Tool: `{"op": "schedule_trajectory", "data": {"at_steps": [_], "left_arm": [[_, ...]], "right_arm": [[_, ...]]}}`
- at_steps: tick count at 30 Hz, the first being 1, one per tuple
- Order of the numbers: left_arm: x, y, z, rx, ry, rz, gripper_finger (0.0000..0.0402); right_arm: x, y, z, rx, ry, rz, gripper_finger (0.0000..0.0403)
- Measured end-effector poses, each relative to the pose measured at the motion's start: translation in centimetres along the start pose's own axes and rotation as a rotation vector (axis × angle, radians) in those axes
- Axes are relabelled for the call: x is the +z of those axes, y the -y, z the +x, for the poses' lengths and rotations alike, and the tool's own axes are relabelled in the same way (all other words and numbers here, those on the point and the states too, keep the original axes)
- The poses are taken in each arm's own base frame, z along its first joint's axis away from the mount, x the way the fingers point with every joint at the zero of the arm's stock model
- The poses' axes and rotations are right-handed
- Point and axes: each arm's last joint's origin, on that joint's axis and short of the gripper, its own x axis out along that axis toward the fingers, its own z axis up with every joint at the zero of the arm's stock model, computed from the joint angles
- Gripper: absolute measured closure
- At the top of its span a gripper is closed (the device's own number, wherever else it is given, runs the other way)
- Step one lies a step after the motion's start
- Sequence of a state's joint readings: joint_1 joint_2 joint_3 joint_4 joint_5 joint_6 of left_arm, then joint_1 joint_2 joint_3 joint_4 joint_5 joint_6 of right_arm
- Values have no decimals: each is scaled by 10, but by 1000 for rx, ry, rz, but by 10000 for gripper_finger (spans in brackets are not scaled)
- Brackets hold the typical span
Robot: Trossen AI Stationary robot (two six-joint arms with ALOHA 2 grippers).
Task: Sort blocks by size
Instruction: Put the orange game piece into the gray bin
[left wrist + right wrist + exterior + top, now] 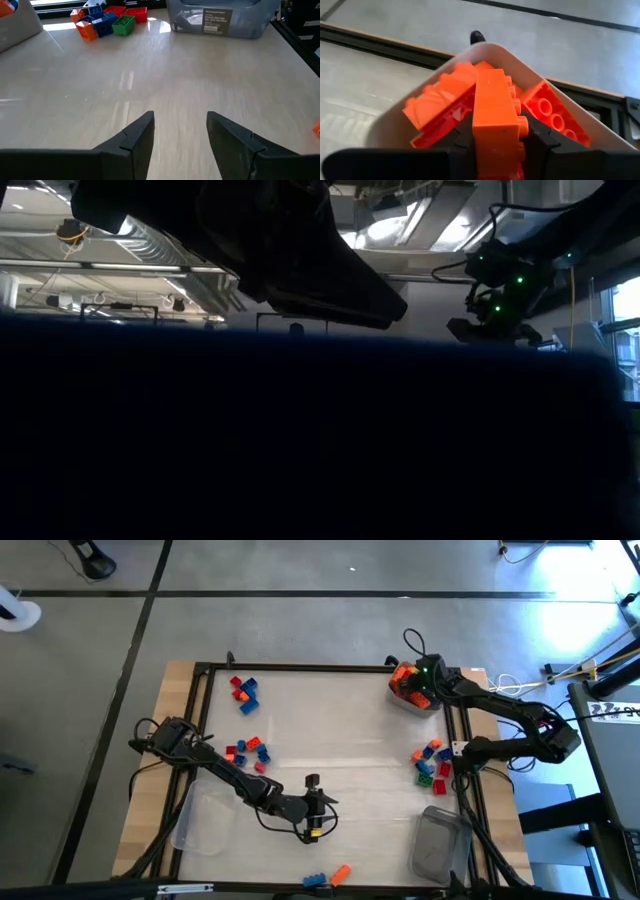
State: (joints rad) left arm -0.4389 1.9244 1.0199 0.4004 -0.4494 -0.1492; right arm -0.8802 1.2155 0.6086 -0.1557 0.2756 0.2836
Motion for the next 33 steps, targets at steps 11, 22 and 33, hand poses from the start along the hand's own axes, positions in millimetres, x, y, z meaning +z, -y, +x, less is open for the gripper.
{"op": "schedule_trajectory", "data": {"at_steps": [11, 22, 33], "left_arm": [[0, 0, 0, 0, 0, -2, 233], [0, 0, 0, -1, 3, -2, 233], [1, 0, 0, -1, 3, -7, 233]], "right_arm": [[2, -1, 4, -40, 38, 7, 231], [10, 0, -19, 104, 85, 25, 169], [8, -33, -84, 539, 206, -52, 169]]}}
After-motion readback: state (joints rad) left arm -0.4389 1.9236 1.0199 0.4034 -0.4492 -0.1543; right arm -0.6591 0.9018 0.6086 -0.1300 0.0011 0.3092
